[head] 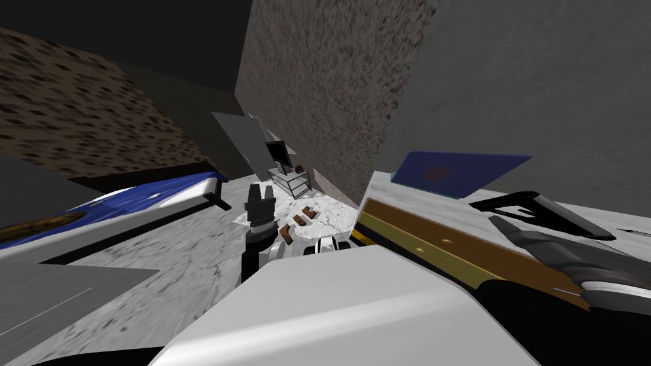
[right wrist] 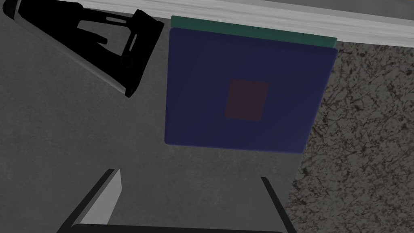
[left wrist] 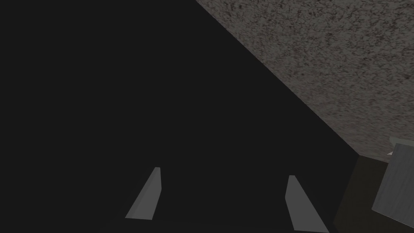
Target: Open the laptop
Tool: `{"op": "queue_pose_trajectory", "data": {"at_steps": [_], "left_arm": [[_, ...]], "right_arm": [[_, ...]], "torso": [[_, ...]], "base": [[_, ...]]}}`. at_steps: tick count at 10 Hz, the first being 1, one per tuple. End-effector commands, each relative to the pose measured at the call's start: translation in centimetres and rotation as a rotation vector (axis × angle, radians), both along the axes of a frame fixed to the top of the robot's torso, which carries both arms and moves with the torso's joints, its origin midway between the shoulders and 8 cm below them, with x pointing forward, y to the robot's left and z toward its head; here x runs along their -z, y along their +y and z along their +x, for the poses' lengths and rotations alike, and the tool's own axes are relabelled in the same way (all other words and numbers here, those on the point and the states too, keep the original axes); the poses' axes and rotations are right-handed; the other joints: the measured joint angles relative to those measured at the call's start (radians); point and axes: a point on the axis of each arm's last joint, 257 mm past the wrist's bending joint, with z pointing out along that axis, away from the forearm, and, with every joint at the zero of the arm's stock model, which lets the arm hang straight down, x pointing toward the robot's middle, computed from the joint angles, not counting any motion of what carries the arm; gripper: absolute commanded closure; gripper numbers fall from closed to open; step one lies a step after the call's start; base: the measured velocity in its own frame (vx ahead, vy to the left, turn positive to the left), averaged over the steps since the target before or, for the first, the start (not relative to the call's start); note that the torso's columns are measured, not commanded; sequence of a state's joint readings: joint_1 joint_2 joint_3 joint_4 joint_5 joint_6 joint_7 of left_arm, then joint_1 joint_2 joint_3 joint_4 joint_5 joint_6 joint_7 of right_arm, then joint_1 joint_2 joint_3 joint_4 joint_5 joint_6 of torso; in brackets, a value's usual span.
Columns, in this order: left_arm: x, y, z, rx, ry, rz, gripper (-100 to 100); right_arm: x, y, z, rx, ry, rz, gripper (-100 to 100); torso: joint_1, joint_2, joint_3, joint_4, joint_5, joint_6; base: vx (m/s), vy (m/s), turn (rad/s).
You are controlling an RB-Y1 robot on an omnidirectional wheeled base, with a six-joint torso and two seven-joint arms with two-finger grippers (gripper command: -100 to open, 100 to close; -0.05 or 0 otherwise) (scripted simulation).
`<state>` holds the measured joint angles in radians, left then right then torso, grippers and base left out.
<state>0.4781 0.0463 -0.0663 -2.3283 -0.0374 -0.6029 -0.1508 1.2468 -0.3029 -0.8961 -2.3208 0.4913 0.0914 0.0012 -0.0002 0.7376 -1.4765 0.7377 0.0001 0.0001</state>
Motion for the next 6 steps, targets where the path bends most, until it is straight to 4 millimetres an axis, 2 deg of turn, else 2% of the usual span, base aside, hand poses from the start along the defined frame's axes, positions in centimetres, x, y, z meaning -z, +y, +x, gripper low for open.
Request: {"op": "queue_pose_trajectory", "data": {"at_steps": [1, 2, 3, 4, 5, 6], "left_arm": [[0.0, 0.0, 0.0, 0.000, 0.000, 0.000, 0], [0.0, 0.0, 0.0, 0.000, 0.000, 0.000, 0], [0.0, 0.0, 0.0, 0.000, 0.000, 0.000, 0], [0.0, 0.0, 0.0, 0.000, 0.000, 0.000, 0], [0.0, 0.0, 0.0, 0.000, 0.000, 0.000, 0], [0.0, 0.0, 0.0, 0.000, 0.000, 0.000, 0]], "right_arm": [[-1.5, -1.1, -1.5, 0.034, 0.075, -0.064, -100], [-3.0, -1.9, -2.2, 0.053, 0.124, -0.118, -100], [-2.9, -1.9, -2.5, 0.056, 0.136, -0.118, -100], [-4.3, -2.5, -3.0, 0.071, 0.186, -0.171, -100], [-4.3, -2.6, -3.2, 0.074, 0.195, -0.171, -100], [-5.7, -3.1, -3.5, 0.085, 0.242, -0.221, -100]], "torso": [[-0.002, 0.000, 0.000, 0.000, -0.001, 0.000], [-0.002, 0.002, 0.002, 0.001, -0.001, 0.000], [0.001, 0.000, 0.001, 0.000, 0.000, 0.000], [0.001, 0.001, 0.001, 0.000, 0.000, 0.000], [-0.001, -0.001, 0.000, 0.000, 0.000, 0.000], [-0.001, 0.001, 0.001, 0.000, -0.001, 0.000]], "base": [[0.136, 0.024, 0.038], [0.174, 0.064, 0.057], [0.159, 0.059, 0.037], [0.192, 0.028, 0.049], [0.158, 0.013, 0.034], [0.165, 0.000, 0.049]]}}
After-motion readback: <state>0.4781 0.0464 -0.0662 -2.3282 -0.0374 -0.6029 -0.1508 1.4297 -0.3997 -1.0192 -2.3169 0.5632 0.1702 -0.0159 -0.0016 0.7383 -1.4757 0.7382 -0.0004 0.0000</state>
